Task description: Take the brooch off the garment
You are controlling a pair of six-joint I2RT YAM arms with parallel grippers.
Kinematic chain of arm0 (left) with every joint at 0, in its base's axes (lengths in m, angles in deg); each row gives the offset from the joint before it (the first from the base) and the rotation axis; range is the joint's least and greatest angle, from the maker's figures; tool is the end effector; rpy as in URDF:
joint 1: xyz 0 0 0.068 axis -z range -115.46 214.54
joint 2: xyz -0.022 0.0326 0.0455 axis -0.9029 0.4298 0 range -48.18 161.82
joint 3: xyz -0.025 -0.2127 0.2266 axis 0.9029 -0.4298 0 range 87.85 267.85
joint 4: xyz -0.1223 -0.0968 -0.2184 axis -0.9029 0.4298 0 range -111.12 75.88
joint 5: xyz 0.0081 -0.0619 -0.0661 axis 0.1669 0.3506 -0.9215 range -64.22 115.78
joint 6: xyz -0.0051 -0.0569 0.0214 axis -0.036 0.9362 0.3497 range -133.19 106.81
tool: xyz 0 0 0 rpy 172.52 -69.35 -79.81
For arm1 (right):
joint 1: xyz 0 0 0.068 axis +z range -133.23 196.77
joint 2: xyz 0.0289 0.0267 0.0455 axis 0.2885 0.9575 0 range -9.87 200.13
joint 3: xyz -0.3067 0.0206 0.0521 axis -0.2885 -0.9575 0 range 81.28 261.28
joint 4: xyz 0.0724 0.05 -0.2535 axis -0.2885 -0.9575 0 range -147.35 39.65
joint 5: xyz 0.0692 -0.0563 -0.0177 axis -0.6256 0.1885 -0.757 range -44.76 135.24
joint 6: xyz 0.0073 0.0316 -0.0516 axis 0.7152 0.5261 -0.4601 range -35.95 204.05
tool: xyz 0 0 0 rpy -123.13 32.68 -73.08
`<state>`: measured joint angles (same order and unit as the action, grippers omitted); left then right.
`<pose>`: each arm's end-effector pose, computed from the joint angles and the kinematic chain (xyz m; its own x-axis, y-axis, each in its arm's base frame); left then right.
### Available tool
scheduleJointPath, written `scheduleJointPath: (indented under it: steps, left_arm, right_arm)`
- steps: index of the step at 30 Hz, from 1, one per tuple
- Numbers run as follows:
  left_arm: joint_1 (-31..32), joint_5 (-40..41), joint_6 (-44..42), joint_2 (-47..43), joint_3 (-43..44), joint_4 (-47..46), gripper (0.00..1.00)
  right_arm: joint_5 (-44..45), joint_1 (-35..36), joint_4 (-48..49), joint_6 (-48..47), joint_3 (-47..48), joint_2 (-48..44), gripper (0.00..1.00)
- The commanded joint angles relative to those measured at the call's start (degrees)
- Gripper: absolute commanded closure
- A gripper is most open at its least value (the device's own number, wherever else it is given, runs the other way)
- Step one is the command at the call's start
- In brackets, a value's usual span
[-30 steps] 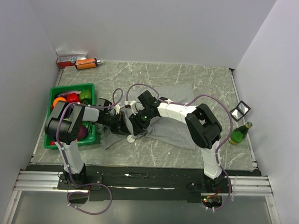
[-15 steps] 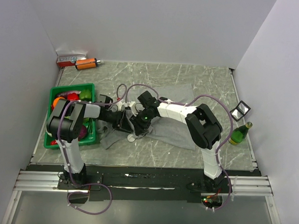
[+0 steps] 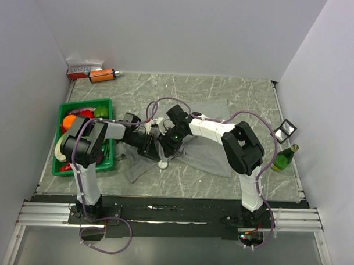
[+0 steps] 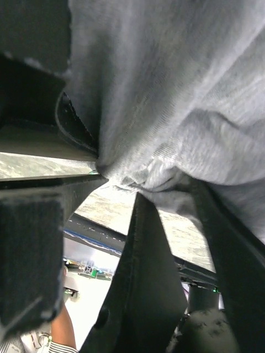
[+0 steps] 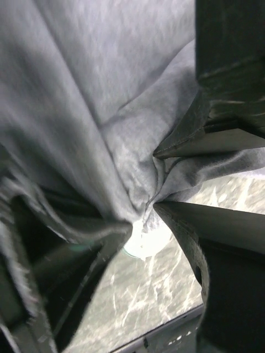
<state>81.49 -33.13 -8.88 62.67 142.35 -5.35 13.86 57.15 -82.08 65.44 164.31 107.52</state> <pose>0.3214 -0.1388 0.1281 -0.9380 0.2452 -0.2448 0.3324 0.4370 -0.8358 0.3258 0.3082 0.1874 -0.4322 -0.7252 -0.5360 -0.8988 0.2978 0.3217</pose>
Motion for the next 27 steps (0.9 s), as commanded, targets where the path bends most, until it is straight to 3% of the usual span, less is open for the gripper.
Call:
scheduleJointPath:
  steps: [1, 6, 12, 17, 24, 27]
  left_arm:
    - [2.6, 3.2, 2.0, 0.7, -1.6, 0.1, 0.81]
    - [3.2, 3.6, 5.1, 3.9, -1.7, -1.9, 0.83]
    - [2.6, 2.8, 5.6, 1.1, -1.1, -2.6, 0.7]
    - [2.1, -0.8, 5.1, -2.9, -2.6, -3.6, 0.67]
    - [1.3, 2.4, 8.2, 2.0, -1.1, -0.5, 0.69]
    - [0.4, 2.0, 9.7, 2.4, -1.6, -1.7, 0.75]
  right_arm:
    - [4.0, -2.1, -1.8, -2.4, 3.5, 1.1, 0.55]
    - [1.4, -2.0, -3.6, -1.1, 3.3, 0.0, 0.52]
    - [4.4, -2.0, -3.6, -0.5, 1.3, -3.6, 0.5]
    - [5.8, -1.9, -2.5, -0.6, -0.6, -9.3, 0.46]
    - [1.8, -1.0, -4.9, 3.3, 0.8, -6.1, 0.43]
    - [1.0, 0.0, -5.5, 4.0, 2.3, -3.7, 0.42]
